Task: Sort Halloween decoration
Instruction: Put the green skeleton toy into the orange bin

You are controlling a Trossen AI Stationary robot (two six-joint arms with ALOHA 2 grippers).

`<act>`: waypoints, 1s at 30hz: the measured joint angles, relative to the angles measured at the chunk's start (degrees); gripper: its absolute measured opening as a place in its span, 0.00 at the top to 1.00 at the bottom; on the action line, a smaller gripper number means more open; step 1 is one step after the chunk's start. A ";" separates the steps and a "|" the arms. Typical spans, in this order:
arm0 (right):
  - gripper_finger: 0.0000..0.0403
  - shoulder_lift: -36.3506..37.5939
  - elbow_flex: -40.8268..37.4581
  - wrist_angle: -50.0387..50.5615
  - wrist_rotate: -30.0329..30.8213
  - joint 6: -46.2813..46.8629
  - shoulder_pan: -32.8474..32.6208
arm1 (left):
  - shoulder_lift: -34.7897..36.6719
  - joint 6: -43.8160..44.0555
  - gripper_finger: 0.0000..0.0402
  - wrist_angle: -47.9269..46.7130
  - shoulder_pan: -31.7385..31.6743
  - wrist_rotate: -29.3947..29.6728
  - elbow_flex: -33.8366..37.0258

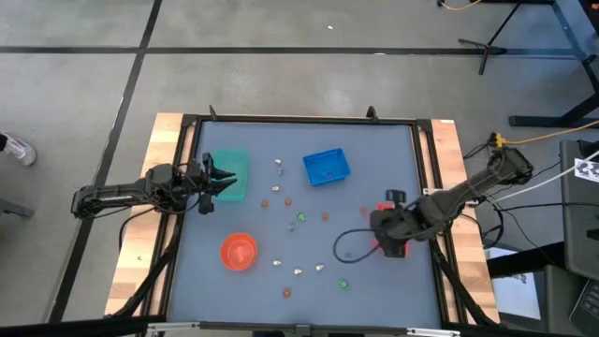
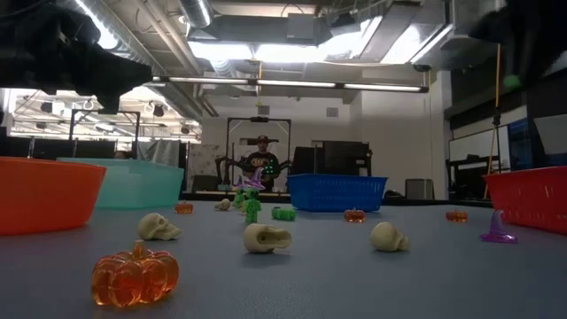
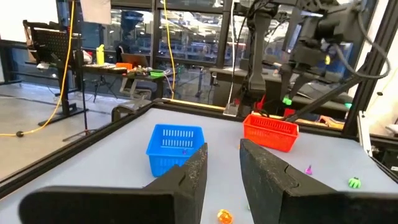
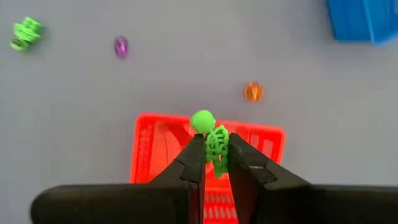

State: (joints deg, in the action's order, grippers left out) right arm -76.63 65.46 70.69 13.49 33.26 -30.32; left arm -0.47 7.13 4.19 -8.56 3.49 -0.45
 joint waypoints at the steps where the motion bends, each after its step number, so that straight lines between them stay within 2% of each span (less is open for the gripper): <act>1: 0.88 1.13 -1.61 0.06 0.20 2.04 -0.74 | 0.00 0.00 0.80 0.04 0.00 0.00 0.02; 6: 0.88 4.05 -8.74 0.09 -0.50 9.82 -2.87 | 0.00 -0.09 0.80 2.36 0.00 0.05 0.00; 10: 0.88 4.05 -12.39 -0.17 -1.43 10.07 -2.70 | 0.00 0.00 0.80 3.48 0.00 2.31 0.00; 16: 0.88 3.66 -13.63 -1.20 -0.45 10.14 -2.65 | -1.49 0.00 0.80 6.37 0.02 3.26 0.02; 23: 0.88 3.66 -13.63 -3.77 -0.15 10.12 -2.65 | -7.73 0.00 0.80 12.05 0.02 3.30 0.02; 26: 0.85 3.66 -13.61 -3.61 -0.16 10.13 -2.65 | -11.12 0.00 0.80 13.29 0.02 3.30 -0.27; 30: 0.72 3.66 -13.61 -3.59 -0.17 10.14 -2.65 | -15.94 0.00 0.80 13.65 0.02 3.30 -2.82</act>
State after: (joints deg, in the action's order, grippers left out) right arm -72.97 51.86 67.09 13.32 43.40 -32.97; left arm -16.41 7.14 17.84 -8.54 6.79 -3.27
